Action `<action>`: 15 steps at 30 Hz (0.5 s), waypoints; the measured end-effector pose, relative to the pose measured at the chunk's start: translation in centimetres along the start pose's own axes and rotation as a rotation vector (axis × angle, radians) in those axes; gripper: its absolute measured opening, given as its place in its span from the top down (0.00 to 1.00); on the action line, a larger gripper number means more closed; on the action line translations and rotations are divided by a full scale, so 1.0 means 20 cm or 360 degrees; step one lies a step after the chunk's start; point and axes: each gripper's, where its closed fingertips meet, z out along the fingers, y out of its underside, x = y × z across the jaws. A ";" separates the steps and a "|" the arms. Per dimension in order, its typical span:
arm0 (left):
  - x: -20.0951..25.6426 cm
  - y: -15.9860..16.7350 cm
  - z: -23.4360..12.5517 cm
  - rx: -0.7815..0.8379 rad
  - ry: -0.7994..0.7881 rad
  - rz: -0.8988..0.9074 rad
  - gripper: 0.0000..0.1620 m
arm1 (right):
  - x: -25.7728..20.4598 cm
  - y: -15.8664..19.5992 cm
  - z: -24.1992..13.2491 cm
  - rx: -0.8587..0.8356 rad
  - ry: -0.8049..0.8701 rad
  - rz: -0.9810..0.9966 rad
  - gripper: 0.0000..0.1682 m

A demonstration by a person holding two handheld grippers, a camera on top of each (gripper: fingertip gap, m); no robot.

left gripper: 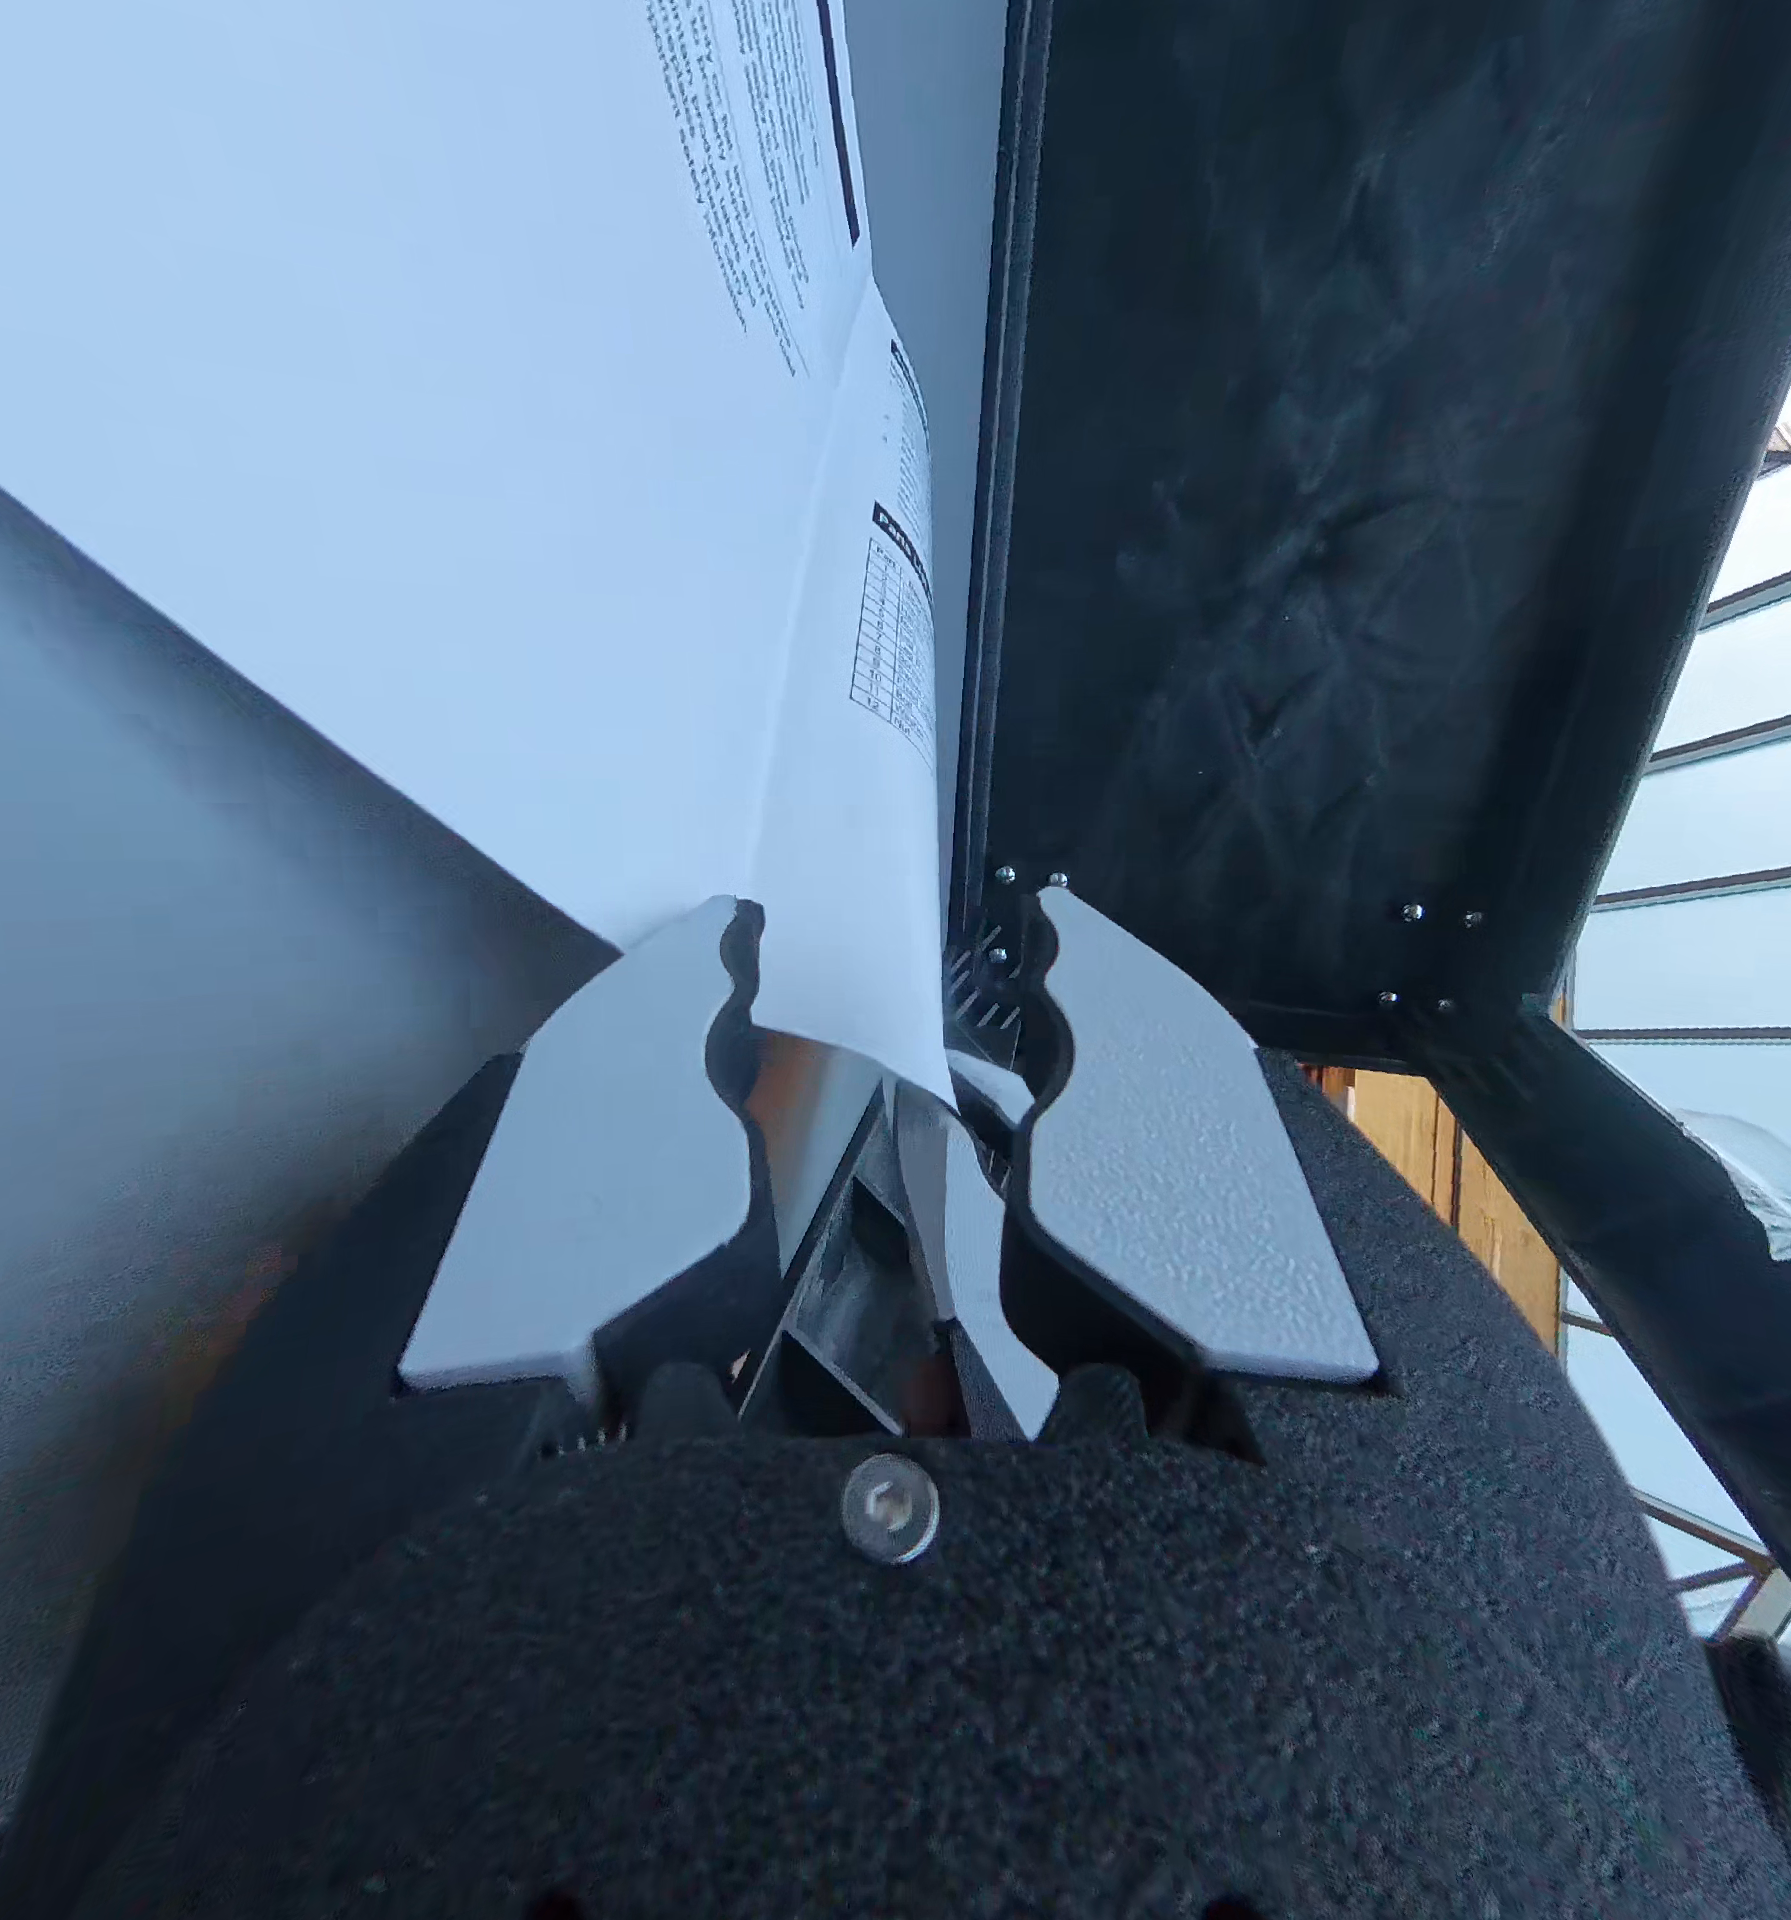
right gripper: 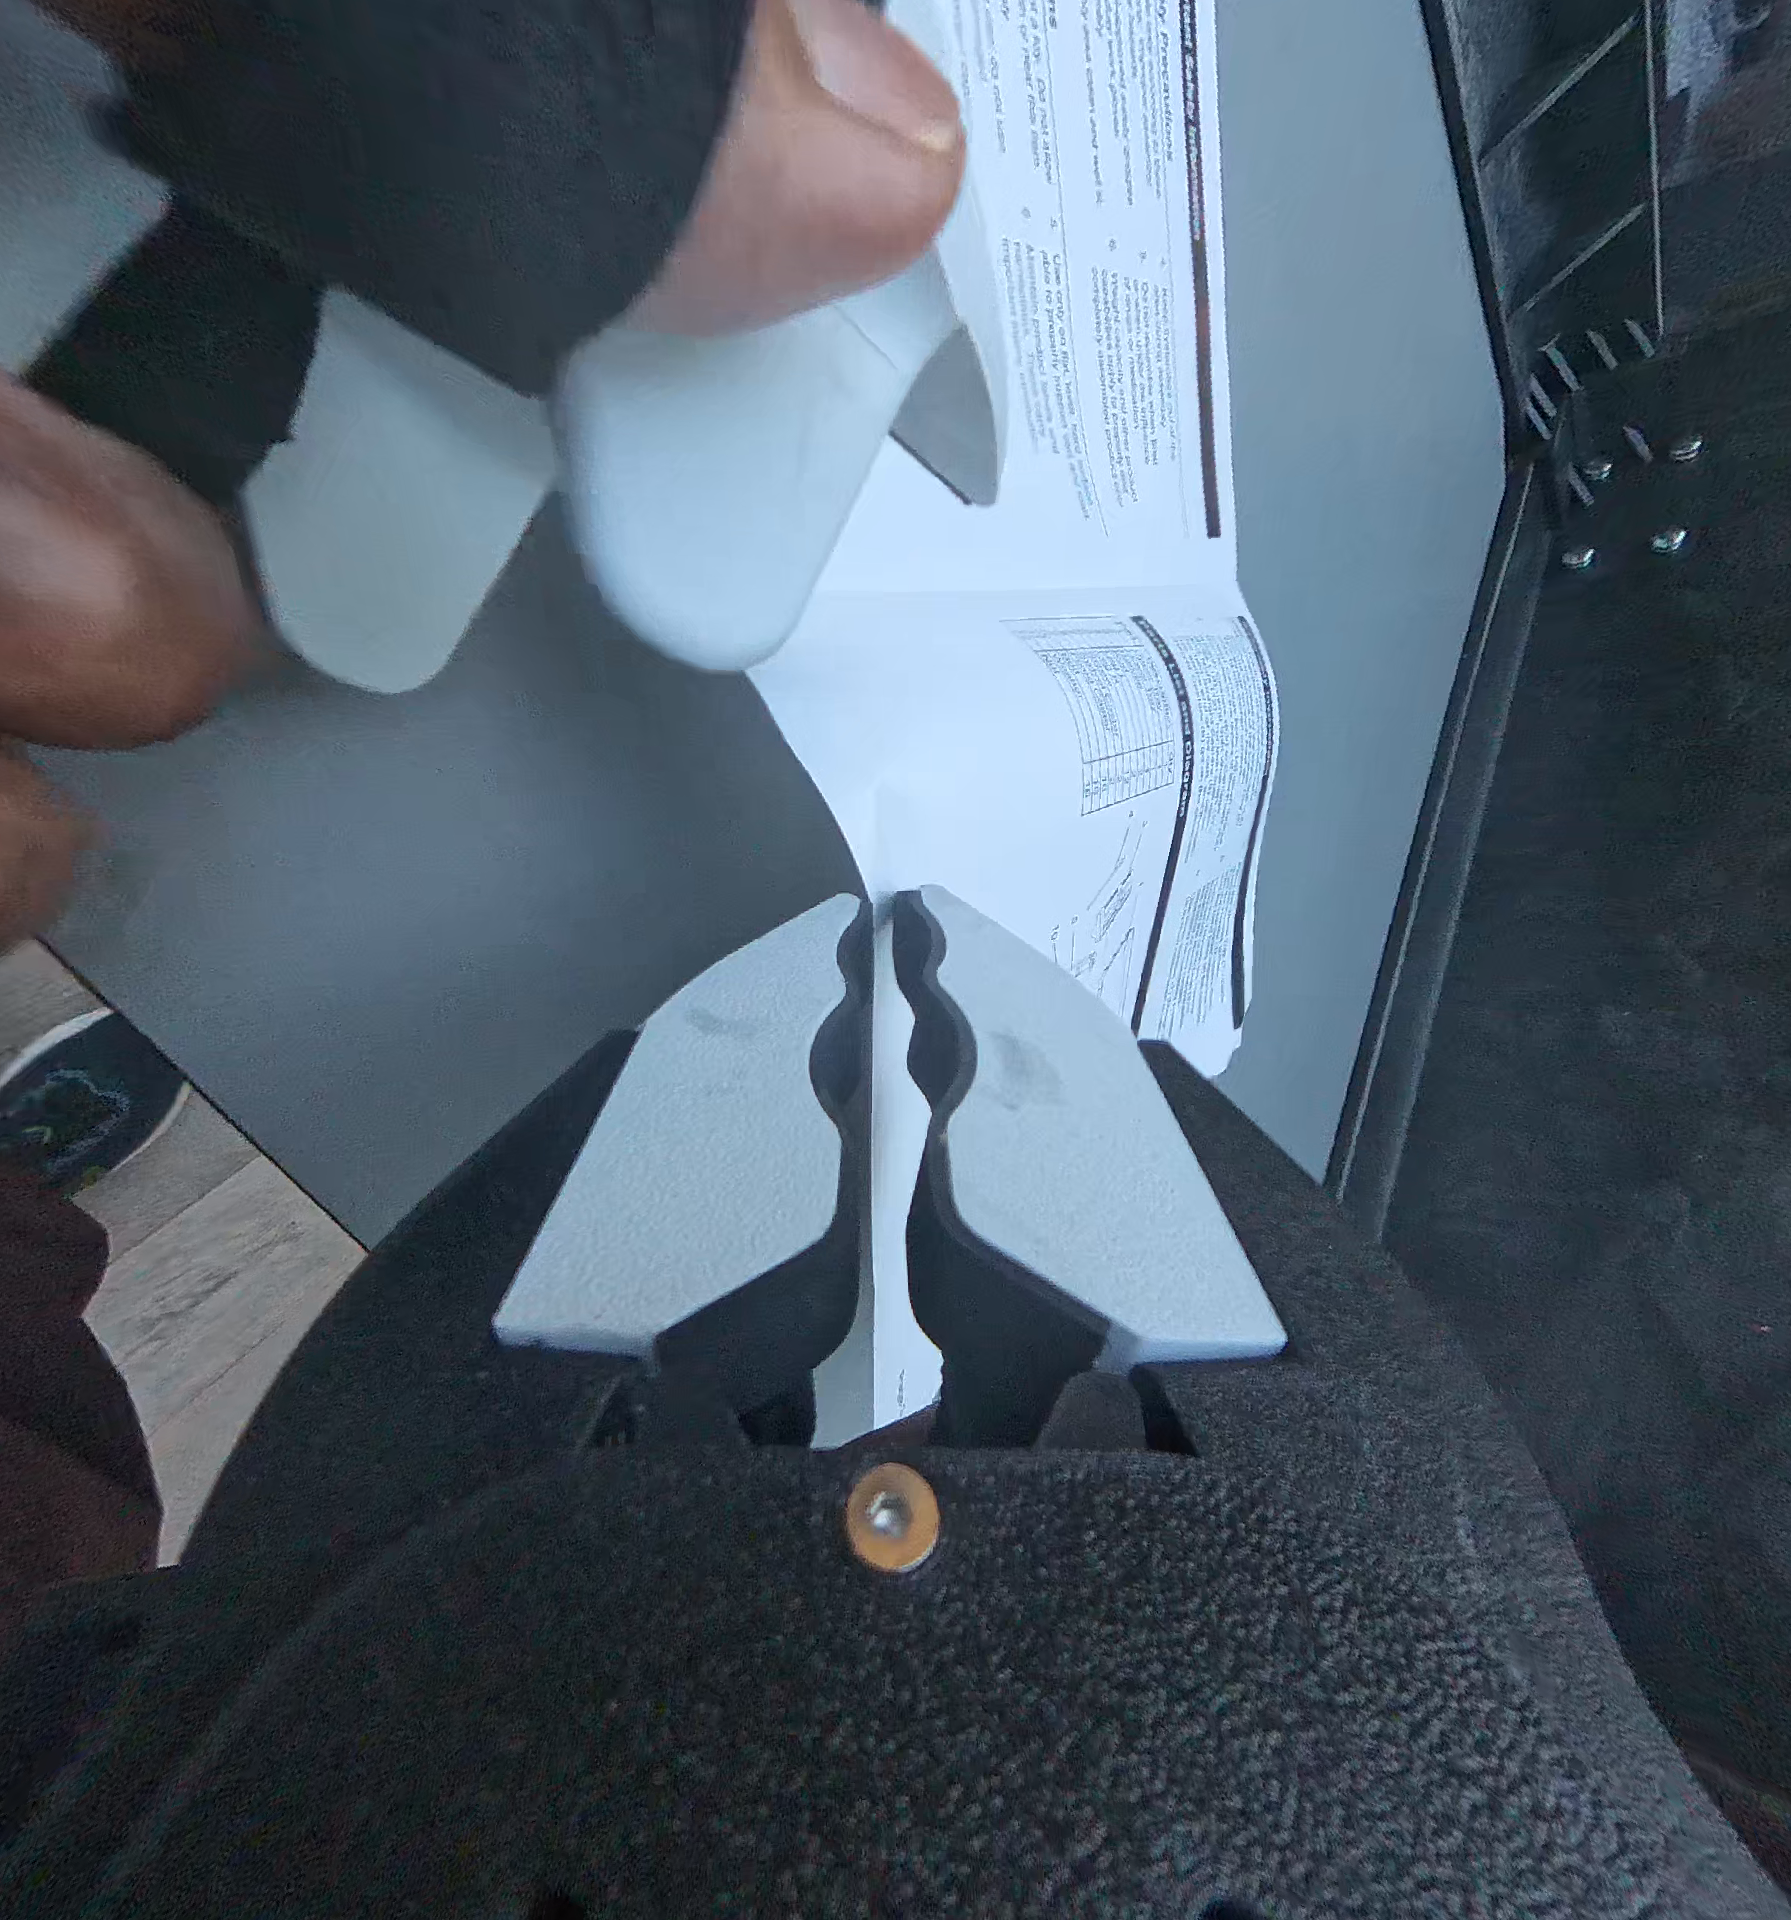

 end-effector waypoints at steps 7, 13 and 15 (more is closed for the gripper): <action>-0.03 0.08 -0.12 -0.0010 -0.0038 -0.0038 0.70 | -0.01 -0.01 0.05 -0.0014 -0.0095 0.0108 0.95; -0.09 0.06 -0.17 0.0049 0.0016 -0.0118 0.70 | -0.13 -0.14 0.04 0.0054 -0.0335 0.0261 0.90; -0.09 0.06 -0.19 0.0057 0.0038 -0.0124 0.70 | -0.16 -0.16 0.01 0.0087 -0.0400 0.0283 0.85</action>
